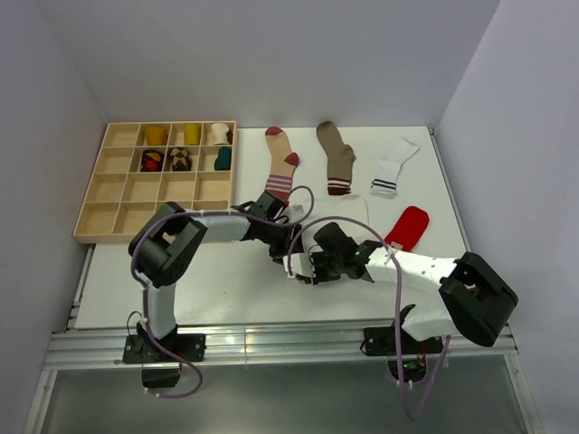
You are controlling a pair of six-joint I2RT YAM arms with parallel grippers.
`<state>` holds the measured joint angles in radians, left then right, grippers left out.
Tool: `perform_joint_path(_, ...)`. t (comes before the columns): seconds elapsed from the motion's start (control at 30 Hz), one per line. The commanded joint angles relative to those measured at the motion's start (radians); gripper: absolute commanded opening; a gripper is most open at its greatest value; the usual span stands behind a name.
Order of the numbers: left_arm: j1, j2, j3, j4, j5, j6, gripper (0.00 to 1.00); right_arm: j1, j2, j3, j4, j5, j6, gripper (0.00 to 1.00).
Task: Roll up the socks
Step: Roll the sock at the center of the board.
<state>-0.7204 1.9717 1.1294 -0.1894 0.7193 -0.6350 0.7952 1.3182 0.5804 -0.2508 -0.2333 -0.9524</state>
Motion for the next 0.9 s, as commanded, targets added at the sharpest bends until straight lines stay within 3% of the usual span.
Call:
perform_joint_path(0.0,0.019,-0.121,-0.086,0.166,-0.083,-0.115,0.48,-0.014,0.030,0.045,-0.079,-0.101,0.043,0.21)
perform_joint_path(0.2,0.073,-0.328,-0.285,0.364,-0.239,-0.199,0.51,-0.030,0.072,0.073,-0.125,-0.133,0.055,0.21)
perform_joint_path(0.43,0.081,-0.693,-0.584,0.505,-0.653,-0.192,0.54,-0.112,0.219,0.217,-0.295,-0.234,0.027,0.21)
perform_joint_path(0.53,0.075,-0.807,-0.700,0.577,-0.707,-0.172,0.54,-0.149,0.272,0.282,-0.361,-0.259,0.009,0.21)
perform_joint_path(0.6,0.044,-0.842,-0.726,0.571,-0.803,-0.100,0.54,-0.165,0.298,0.326,-0.404,-0.267,-0.005,0.21)
perform_joint_path(0.7,-0.094,-0.887,-0.737,0.564,-0.977,0.031,0.57,-0.197,0.355,0.389,-0.470,-0.296,-0.020,0.21)
perform_joint_path(0.87,-0.335,-0.795,-0.669,0.547,-1.161,0.184,0.59,-0.232,0.441,0.463,-0.533,-0.307,-0.040,0.21)
